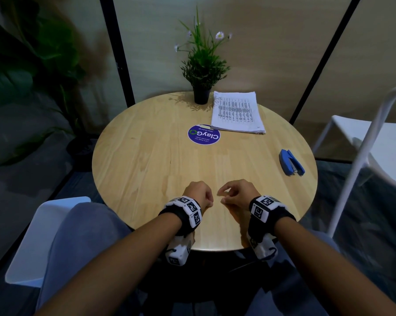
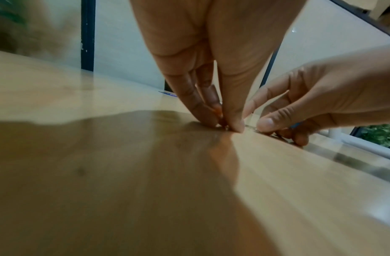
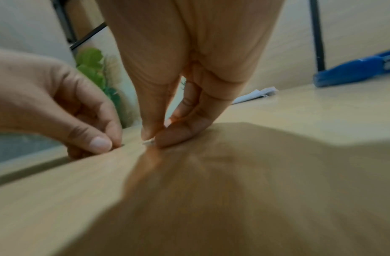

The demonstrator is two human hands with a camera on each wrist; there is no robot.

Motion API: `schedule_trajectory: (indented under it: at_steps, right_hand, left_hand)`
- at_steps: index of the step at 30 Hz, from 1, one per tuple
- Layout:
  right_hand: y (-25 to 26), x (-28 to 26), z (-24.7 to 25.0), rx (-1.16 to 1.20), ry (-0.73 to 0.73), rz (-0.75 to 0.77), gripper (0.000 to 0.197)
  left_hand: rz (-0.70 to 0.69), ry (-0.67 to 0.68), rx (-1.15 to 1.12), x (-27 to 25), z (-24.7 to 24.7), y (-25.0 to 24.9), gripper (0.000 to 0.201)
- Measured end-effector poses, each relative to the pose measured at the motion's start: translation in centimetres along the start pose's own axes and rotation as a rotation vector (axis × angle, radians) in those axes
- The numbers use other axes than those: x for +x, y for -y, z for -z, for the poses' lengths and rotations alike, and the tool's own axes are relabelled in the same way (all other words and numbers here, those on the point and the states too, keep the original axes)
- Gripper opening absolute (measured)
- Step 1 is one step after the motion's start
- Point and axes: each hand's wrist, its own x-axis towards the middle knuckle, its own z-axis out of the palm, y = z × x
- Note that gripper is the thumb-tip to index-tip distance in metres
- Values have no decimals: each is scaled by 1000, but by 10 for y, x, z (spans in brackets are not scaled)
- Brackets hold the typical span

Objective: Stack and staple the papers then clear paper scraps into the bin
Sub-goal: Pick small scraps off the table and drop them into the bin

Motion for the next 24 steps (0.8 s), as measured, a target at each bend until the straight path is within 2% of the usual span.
schedule_trajectory:
  at_steps: [4,7,11,19,24]
  right_hand:
    - [10,4,3,-200,47,66,20]
    - [15,5,3,-320,70,97,20]
    - [22,6,2,-500,98,113,23]
    - [40,5,-11,-815,250,173,35]
    - [42,3,-21,-932,246,218,34]
  left_hand:
    - [-45,40,62,2,1,-1,13]
    - [-88,20,64,2,4,5,16]
    - [-86,21,90,4,10,15,25]
    - [-96,49,222,6,6,7,16]
    - [-68,51,310,6,2,0,19]
